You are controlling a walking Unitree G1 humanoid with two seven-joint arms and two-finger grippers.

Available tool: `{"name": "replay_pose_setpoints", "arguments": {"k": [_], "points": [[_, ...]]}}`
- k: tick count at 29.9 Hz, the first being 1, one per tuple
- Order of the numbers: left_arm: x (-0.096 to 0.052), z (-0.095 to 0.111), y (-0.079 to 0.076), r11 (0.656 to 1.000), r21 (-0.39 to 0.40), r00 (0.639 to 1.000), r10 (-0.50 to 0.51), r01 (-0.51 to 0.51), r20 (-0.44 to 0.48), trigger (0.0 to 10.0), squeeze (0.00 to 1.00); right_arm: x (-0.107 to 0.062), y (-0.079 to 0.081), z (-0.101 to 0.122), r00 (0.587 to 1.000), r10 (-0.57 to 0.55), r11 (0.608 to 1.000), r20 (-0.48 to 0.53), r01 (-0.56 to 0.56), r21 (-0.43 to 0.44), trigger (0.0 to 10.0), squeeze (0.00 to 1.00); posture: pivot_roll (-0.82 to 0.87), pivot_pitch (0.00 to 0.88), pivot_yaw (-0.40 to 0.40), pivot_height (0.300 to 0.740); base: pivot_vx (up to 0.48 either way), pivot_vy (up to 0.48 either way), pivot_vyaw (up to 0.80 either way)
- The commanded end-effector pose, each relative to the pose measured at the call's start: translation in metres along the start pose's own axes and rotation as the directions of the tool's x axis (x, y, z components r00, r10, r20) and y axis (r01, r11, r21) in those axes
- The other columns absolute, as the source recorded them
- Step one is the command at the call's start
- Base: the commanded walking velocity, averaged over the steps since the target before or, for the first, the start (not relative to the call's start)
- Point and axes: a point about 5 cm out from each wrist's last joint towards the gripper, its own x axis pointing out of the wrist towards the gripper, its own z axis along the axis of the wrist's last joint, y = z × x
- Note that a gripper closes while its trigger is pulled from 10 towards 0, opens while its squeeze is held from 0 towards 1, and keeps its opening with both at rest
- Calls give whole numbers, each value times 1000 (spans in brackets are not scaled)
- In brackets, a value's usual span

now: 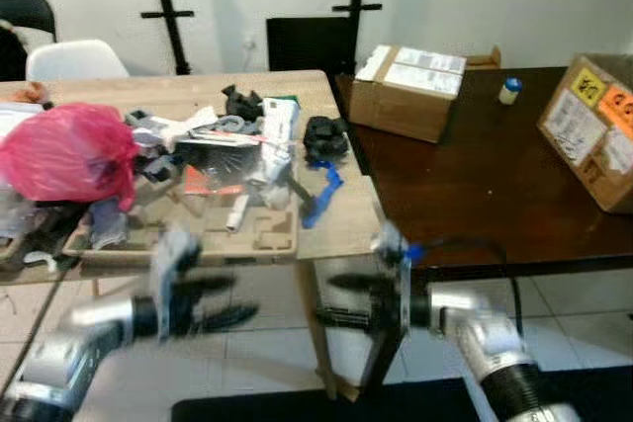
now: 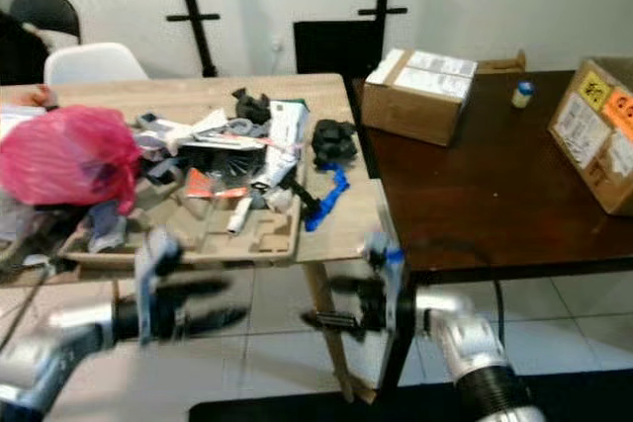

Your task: Picking trash to rubbish bin

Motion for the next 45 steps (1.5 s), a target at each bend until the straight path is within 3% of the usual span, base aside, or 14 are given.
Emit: {"name": "replay_pose_setpoints", "arguments": {"k": [1, 7, 10, 14, 20, 22, 23, 26, 30, 34, 36, 39, 41, 45], "points": [[1, 17, -4, 999, 12, 997, -37, 37, 69, 10000, 0, -2, 6, 11, 998, 53, 999, 21, -52, -9, 10000, 0, -59, 33, -1, 740, 0, 0, 0], [4, 60, -8, 996, 79, 977, -48, 33, 206, 10000, 0, -4, 22, 59, 976, 146, 988, 162, -135, -76, 10000, 0, -63, 27, -1, 740, 0, 0, 0], [1, 73, 12, 983, 55, 965, 159, -175, 210, 10000, 0, -6, 23, 82, 965, 108, 991, 240, -85, -104, 10000, 0, -64, 27, -4, 740, 0, 0, 0], [-14, 64, 65, 776, 121, 784, 618, -619, 52, 10000, 0, -2, 6, 96, 962, -53, 979, 269, 104, -177, 10000, 0, -58, 23, -8, 740, 0, 0, 0], [-31, 65, 85, 578, 86, 583, 811, -811, 45, 10000, 0, 10, 3, 96, 964, -109, 966, 242, 160, -203, 10000, 0, -61, 22, -4, 740, 0, 0, 0], [-35, 66, 88, 517, 112, 523, 852, -848, 25, 10000, 525, 15, 6, 98, 965, -108, 965, 240, 160, -207, 10000, 0, -61, 26, -2, 740, 0, 0, 0], [-34, 65, 88, 515, 101, 519, 854, -851, 17, 10000, 1000, 17, 7, 99, 965, -106, 966, 241, 158, -205, 10000, 0, -65, 28, 1, 740, 0, 0, 0], [-34, 65, 88, 505, 106, 508, 861, -857, 6, 10000, 1000, 19, 8, 99, 965, -103, 966, 241, 154, -206, 10000, 0, -69, 31, 1, 740, 0, 0, 0], [-40, 70, 96, 374, 119, 374, 927, -920, -26, 10000, 1000, 22, 8, 98, 972, -97, 966, 213, 143, -217, 10000, 0, -72, 38, 1, 740, 0, 0, 0], [-33, 66, 84, 539, 151, 525, 842, -829, -123, 10000, 1000, 21, 9, 94, 983, -81, 965, 163, 118, -233, 10000, 0, -73, 40, -2, 740, 0, 0, 0], [-36, 64, 82, 551, 205, 528, 834, -809, -158, 10000, 1000, 21, 9, 94, 985, -77, 965, 156, 113, -236, 10000, 0, -73, 40, -2, 740, 0, 0, 0], [-55, 67, 86, 464, 165, 439, 883, -870, -168, 10000, 980, 19, 10, 94, 988, -63, 966, 139, 96, -240, 10000, 0, -65, 41, -10, 740, 0, 0, 0], [-56, 64, 84, 461, 161, 430, 882, -873, -190, 10000, 565, 18, 10, 94, 990, -53, 967, 127, 83, -242, 10000, 0, -60, 41, -18, 740, 0, 0, 0], [-57, 62, 81, 449, 166, 414, 886, -878, -208, 10000, 494, 18, 10, 94, 993, -40, 968, 113, 66, -243, 10000, 0, -50, 42, -32, 740, 0, 0, 0]]}}
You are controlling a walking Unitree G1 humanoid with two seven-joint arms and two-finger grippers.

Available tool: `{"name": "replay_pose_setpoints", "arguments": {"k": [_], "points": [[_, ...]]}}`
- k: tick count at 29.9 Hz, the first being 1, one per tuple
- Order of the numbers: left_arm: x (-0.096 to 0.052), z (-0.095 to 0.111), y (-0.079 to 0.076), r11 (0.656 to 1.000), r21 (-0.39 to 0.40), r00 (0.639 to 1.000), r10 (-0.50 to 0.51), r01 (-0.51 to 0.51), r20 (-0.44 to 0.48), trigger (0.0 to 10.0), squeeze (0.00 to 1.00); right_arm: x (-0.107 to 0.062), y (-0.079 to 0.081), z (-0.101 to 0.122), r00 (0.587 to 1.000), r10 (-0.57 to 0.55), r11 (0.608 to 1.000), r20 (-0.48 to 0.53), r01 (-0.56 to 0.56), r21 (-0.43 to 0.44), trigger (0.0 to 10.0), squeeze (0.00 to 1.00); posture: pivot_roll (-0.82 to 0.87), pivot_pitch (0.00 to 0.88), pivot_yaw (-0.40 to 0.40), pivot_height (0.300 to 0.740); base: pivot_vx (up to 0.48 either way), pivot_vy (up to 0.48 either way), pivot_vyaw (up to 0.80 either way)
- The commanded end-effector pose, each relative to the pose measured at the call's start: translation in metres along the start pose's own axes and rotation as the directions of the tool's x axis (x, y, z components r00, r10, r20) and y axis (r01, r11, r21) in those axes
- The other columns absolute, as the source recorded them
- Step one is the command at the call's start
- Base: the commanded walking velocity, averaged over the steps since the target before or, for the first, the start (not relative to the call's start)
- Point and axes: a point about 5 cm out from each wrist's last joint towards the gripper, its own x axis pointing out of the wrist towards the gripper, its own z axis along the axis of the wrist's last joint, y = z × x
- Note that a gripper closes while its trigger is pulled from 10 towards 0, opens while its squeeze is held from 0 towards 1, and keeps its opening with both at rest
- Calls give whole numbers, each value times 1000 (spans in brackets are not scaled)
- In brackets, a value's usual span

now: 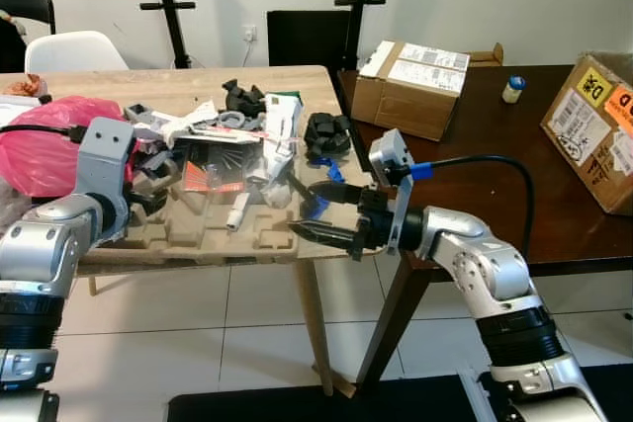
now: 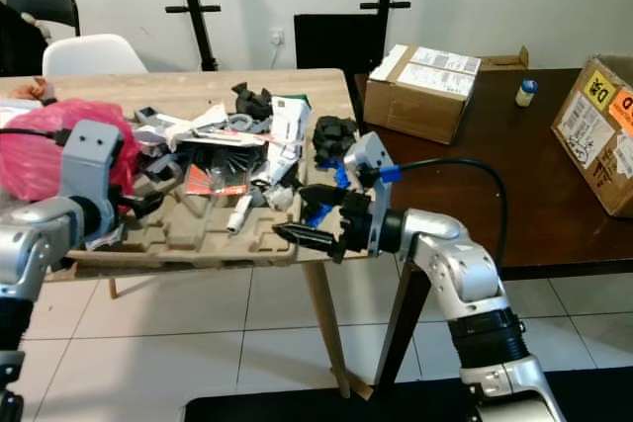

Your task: Picking trash to rubbish bin

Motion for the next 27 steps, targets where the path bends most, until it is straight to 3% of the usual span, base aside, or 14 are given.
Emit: {"name": "replay_pose_setpoints", "arguments": {"k": [1, 2, 3, 4, 11, 16, 17, 18, 19, 27], "points": [[-7, -5, 7, 999, 16, 998, 36, -35, -45, 10000, 451, 1, 1, 2, 999, 34, 999, -14, -34, -3, 10000, 0, -42, 44, -42, 740, 0, 0, 0], [-10, -7, 9, 998, 24, 996, 54, -52, -67, 10000, 451, 1, 1, 2, 999, 48, 999, -21, -48, -1, 10000, 0, -42, 44, -42, 740, 0, 0, 0], [-15, -11, 13, 996, 35, 991, 87, -84, -97, 10000, 365, 2, 1, 1, 998, 63, 998, -30, -63, 2, 10000, 0, -35, 44, -56, 740, 0, 0, 0], [-18, -13, 16, 993, 43, 987, 111, -106, -115, 10000, 353, 3, 1, 1, 997, 72, 997, -35, -72, 5, 10000, 0, -35, 44, -56, 740, 0, 0, 0], [-24, -25, 30, 970, 41, 951, 241, -238, -196, 10000, 357, 7, 1, 0, 994, 102, 995, -50, -101, 7, 10000, 0, -30, 44, -66, 740, 0, 0, 0], [-15, -19, 37, 940, -12, 935, 337, -341, -111, 10000, 357, 7, 0, 0, 994, 96, 995, -46, -96, 4, 10000, 0, -29, 38, -58, 740, 0, 0, 0], [-9, -16, 35, 936, -60, 938, 343, -346, -54, 10000, 318, 7, 0, 0, 995, 95, 995, -42, -95, 4, 10000, 0, -28, 36, -52, 740, 0, 0, 0], [-9, -16, 35, 936, -60, 938, 343, -346, -54, 10000, 318, 7, 0, 0, 995, 95, 995, -42, -95, 4, 10000, 0, -28, 36, -52, 740, 0, 0, 0], [0, -16, 32, 929, -135, 938, 345, -344, -17, 10000, 149, 7, 0, -1, 995, 92, 996, -39, -91, 6, 10000, 0, -24, 32, -45, 740, 0, 0, 0], [23, -32, 5, 933, -281, 975, 216, -223, -58, 10000, 133, 6, 4, -4, 995, 86, 996, -41, -85, 7, 10000, 0, -53, 34, -4, 740, 0, 0, 0]]}}
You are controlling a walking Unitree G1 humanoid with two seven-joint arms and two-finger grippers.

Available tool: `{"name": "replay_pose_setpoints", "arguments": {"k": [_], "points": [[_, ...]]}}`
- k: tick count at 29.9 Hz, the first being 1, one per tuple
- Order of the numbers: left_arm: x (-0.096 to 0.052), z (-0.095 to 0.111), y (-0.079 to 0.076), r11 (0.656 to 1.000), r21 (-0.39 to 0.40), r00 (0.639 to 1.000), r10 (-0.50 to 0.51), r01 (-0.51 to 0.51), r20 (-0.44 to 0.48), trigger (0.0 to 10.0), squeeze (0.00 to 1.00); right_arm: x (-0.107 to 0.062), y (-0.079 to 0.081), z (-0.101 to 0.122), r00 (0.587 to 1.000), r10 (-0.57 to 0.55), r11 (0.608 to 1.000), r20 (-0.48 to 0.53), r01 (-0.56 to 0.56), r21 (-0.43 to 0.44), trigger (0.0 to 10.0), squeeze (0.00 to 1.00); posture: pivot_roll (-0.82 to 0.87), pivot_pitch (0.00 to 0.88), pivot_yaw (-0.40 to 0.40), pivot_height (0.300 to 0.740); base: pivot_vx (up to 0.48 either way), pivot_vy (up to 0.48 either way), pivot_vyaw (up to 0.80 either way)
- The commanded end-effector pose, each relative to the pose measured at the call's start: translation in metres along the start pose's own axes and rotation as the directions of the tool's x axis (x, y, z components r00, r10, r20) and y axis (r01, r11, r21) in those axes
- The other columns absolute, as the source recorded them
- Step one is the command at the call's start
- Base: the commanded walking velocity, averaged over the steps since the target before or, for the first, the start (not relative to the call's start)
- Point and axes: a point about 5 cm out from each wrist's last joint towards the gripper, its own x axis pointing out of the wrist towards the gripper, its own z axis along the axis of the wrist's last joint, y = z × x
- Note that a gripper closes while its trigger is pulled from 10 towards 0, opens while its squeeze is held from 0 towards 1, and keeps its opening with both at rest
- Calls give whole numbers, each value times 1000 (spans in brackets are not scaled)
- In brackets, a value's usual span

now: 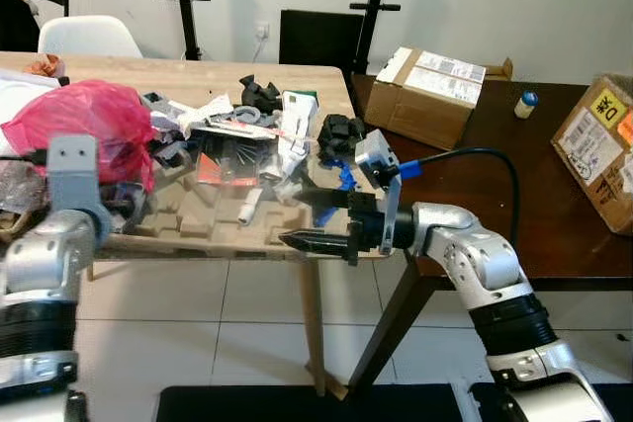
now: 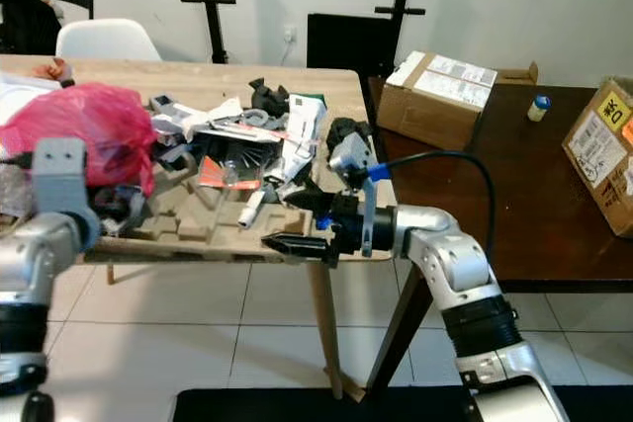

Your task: Picking trash to rubbish bin

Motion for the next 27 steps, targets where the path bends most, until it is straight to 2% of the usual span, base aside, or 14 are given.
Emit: {"name": "replay_pose_setpoints", "arguments": {"k": [1, 7, 10, 11, 14, 15, 20, 21, 23, 24, 25, 27], "points": [[5, -8, -12, 999, -28, 998, -47, 46, -36, 10000, 129, -1, 3, 0, 1000, 0, 1000, 0, 0, -12, 10000, 0, -57, 35, 2, 740, 0, 0, 0], [14, -14, -21, 998, 9, 997, -68, 68, -44, 10000, 122, -5, 3, -2, 1000, -26, 1000, 6, 26, -4, 10000, 0, -60, 38, 13, 740, 0, 0, 0], [17, -16, -21, 995, 54, 996, -80, 82, -45, 10000, 94, -6, 3, -2, 1000, -30, 1000, 6, 30, -4, 10000, 0, -61, 36, 14, 740, 0, 0, 0], [18, -16, -22, 991, 95, 995, -91, 95, -45, 10000, 82, -6, 3, -2, 999, -34, 999, 10, 34, -3, 10000, 0, -64, 35, 18, 740, 0, 0, 0], [18, -14, -22, 985, 139, 995, -96, 100, -37, 10000, 43, -6, 3, -1, 999, -38, 999, 19, 39, -1, 10000, 0, -64, 34, 18, 740, 0, 0, 0], [19, -13, -21, 984, 147, 995, -91, 96, -37, 10000, 0, -7, 2, 0, 999, -42, 999, 26, 42, 0, 10000, 0, -65, 34, 20, 740, 0, 0, 0], [22, -12, -14, 981, 183, 998, -51, 59, -48, 9843, 0, -7, 2, 1, 998, -51, 999, 33, 51, 1, 10000, 0, -66, 31, 20, 740, 0, 0, 0], [22, -12, -13, 982, 182, 998, -41, 49, -46, 8471, 0, -7, 2, 1, 998, -51, 999, 33, 51, 1, 10000, 0, -67, 31, 20, 740, 0, 0, 0], [22, -12, -12, 982, 183, 998, -35, 42, -44, 8471, 0, -6, 2, 2, 998, -51, 999, 33, 51, 1, 10000, 0, -67, 31, 20, 740, 0, 0, 0], [23, -11, -10, 983, 181, 999, -27, 34, -41, 2471, 0, -6, 2, 2, 998, -51, 999, 34, 51, 2, 10000, 0, -67, 31, 20, 740, 0, 0, 0], [22, -10, -9, 984, 175, 999, -23, 29, -37, 0, 0, -6, 2, 2, 998, -51, 999, 34, 51, 2, 10000, 0, -65, 28, 17, 740, 0, 0, 0], [22, -9, -9, 985, 171, 999, -23, 28, -35, 0, 0, -6, 2, 1, 998, -52, 999, 34, 52, 3, 10000, 0, -65, 25, 14, 740, 0, 0, 0]]}}
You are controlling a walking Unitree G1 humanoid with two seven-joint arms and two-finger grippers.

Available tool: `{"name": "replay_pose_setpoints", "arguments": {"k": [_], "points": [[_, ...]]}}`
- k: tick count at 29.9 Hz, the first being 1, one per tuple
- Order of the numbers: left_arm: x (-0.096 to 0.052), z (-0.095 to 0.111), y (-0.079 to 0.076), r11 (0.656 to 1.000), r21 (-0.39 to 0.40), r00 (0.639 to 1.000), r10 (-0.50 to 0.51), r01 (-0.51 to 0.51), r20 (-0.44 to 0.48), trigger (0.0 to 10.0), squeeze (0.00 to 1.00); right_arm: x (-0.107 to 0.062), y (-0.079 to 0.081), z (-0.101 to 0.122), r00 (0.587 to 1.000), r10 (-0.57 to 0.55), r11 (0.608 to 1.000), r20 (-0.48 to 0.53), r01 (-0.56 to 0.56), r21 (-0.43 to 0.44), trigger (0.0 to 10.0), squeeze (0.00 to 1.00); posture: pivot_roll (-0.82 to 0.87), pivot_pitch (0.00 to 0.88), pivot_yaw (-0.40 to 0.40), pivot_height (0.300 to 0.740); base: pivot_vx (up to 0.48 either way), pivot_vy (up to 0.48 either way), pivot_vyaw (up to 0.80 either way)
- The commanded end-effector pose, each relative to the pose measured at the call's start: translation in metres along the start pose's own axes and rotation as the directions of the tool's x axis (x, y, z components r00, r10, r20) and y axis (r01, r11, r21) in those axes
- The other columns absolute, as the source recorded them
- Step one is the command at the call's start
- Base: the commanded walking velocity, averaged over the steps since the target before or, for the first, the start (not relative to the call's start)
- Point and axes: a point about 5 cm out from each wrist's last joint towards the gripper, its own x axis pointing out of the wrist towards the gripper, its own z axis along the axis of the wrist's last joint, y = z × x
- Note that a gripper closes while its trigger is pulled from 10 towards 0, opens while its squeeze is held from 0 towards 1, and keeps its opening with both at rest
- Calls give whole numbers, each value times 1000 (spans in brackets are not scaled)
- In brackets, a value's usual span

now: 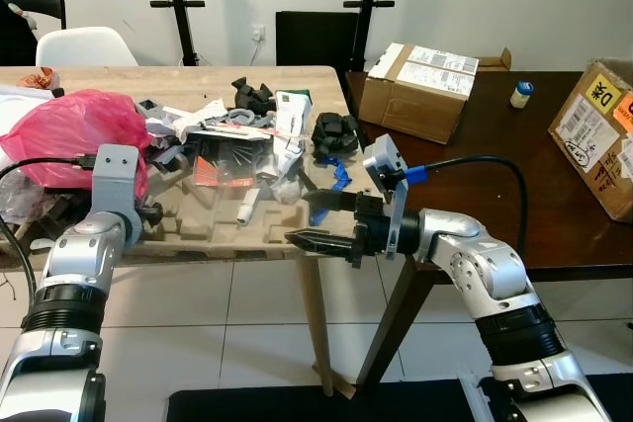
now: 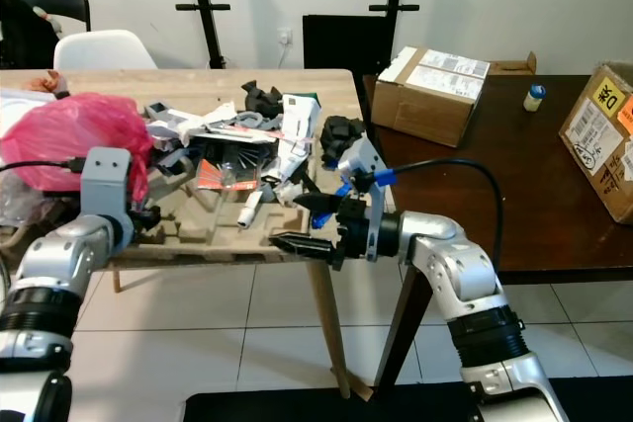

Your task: Picking trash to rubbish bin

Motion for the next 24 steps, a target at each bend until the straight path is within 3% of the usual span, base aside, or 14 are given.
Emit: {"name": "replay_pose_setpoints", "arguments": {"k": [1, 21, 24], "points": [[-1, 3, 6, 1000, 11, 1000, 23, -24, 7, 0, 0, -2, 1, 1, 1000, 1, 1000, 18, -1, 4, 10000, 0, -65, 25, 14, 740, 0, 0, 0], [-4, 10, 12, 998, 53, 999, 37, -39, 34, 0, 0, -2, -3, 2, 999, -26, 1000, 34, 25, 19, 10000, 0, -61, 26, 7, 740, 0, 0, 0], [-10, 24, 4, 993, 86, 993, -83, 76, 87, 0, 0, -4, -5, 5, 998, -36, 999, 46, 35, 22, 10000, 0, -64, 29, 8, 740, 0, 0, 0]]}}
